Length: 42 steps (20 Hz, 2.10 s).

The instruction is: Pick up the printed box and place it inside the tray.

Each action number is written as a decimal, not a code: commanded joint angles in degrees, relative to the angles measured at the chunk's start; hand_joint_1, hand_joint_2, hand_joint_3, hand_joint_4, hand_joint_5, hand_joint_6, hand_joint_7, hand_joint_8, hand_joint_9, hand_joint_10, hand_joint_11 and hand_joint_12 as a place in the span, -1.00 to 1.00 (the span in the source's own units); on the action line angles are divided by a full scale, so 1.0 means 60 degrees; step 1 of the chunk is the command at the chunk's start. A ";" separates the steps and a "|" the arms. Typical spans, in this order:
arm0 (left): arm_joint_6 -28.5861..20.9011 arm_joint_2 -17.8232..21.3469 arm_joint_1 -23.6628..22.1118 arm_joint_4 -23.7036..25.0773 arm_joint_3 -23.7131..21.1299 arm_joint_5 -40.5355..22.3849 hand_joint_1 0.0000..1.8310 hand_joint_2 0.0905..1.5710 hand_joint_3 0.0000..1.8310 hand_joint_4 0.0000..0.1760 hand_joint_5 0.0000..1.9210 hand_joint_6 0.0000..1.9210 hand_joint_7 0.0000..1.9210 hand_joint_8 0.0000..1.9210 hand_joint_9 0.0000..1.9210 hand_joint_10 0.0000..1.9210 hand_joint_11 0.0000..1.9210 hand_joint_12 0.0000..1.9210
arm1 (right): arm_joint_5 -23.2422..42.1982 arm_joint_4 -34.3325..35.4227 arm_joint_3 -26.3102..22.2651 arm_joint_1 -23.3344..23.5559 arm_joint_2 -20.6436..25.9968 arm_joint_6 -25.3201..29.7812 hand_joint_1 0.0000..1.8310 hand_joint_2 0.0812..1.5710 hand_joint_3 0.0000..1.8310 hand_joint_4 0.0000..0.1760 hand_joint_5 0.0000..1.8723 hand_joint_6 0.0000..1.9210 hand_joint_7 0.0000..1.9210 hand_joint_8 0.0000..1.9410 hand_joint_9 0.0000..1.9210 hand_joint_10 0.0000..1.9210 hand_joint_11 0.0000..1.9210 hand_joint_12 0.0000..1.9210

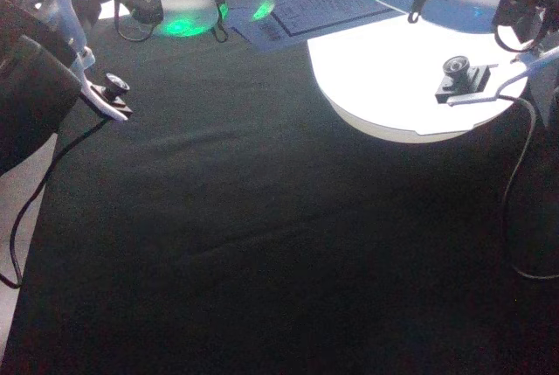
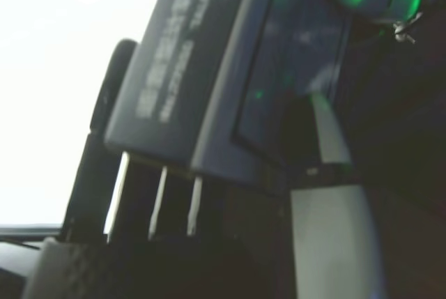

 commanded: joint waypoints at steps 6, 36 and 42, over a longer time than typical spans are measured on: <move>-0.0576 0.0175 -0.0043 0.0375 0.0130 -0.1154 -1.00 0.46 -1.00 -0.77 -0.71 -0.99 -0.57 -1.00 -0.57 -1.00 -1.00 -0.27 | 0.0918 0.0066 0.0050 0.0389 0.0531 0.0004 0.24 0.45 -1.00 -1.00 -0.08 0.18 -0.18 0.98 0.04 0.98 0.16 0.99; -0.0572 0.1480 0.2587 -0.1098 -0.1236 -0.3922 -1.00 0.31 -1.00 -0.29 -0.78 -0.98 -0.77 -0.99 -0.88 -0.98 -1.00 -1.00 | -0.2605 -0.2058 -0.0093 0.1870 0.1625 -0.4936 0.37 0.39 -1.00 -1.00 0.09 -0.23 0.01 0.30 0.00 0.35 -0.12 0.66; -0.0853 0.1505 0.2924 -0.1247 -0.1254 -0.4077 -1.00 0.37 -1.00 -0.25 -0.71 -0.99 -0.72 -1.00 -0.86 -0.98 -1.00 -1.00 | -0.2998 -0.1712 -0.0147 0.1886 0.1561 -0.6066 0.37 0.43 -1.00 -1.00 -0.03 -0.15 0.00 0.35 -0.15 0.45 -0.19 0.78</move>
